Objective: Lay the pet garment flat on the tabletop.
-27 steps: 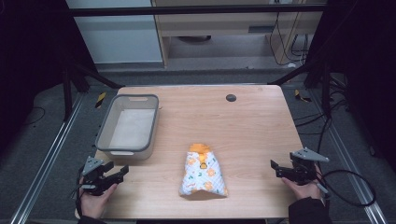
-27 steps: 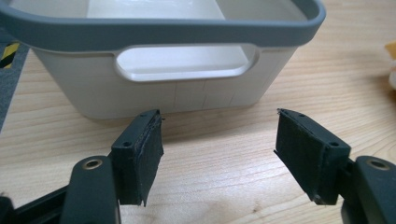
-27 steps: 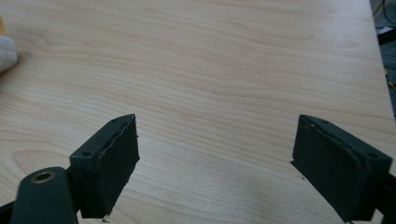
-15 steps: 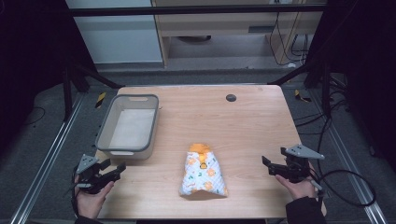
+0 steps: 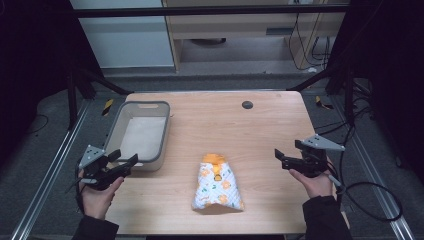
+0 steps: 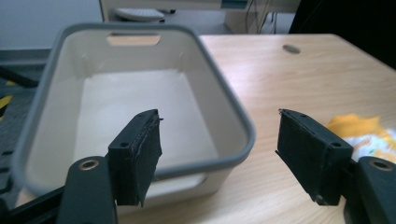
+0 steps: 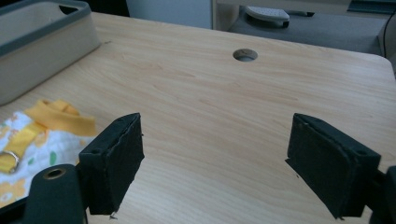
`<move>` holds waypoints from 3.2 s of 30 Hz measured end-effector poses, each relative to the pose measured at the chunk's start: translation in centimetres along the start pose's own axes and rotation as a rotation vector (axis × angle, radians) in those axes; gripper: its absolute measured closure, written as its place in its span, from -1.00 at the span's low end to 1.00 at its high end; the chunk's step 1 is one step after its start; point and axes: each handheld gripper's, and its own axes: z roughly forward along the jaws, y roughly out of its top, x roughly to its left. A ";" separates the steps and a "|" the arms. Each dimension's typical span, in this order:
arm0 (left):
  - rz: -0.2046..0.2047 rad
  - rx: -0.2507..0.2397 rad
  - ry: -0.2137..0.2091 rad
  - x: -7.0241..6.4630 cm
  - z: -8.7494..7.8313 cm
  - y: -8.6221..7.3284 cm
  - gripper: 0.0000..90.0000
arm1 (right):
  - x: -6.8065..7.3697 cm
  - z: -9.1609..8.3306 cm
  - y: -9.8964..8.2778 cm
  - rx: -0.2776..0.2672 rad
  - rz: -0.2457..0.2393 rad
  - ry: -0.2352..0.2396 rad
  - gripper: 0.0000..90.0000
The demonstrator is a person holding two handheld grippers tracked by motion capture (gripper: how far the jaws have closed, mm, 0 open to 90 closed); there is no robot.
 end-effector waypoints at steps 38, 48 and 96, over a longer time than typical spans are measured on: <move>0.164 0.203 -0.242 -10.6 9.6 -2.4 -0.21 | 7.8 6.9 -0.9 0.107 -0.070 0.249 -0.24; 0.198 0.259 -0.296 -12.2 10.9 -3.1 -0.15 | 9.2 8.6 -2.0 0.163 -0.096 0.316 -0.01; 0.221 0.220 -0.415 -14.7 8.6 -2.3 0.96 | 9.3 5.1 -1.3 0.178 -0.082 0.491 0.98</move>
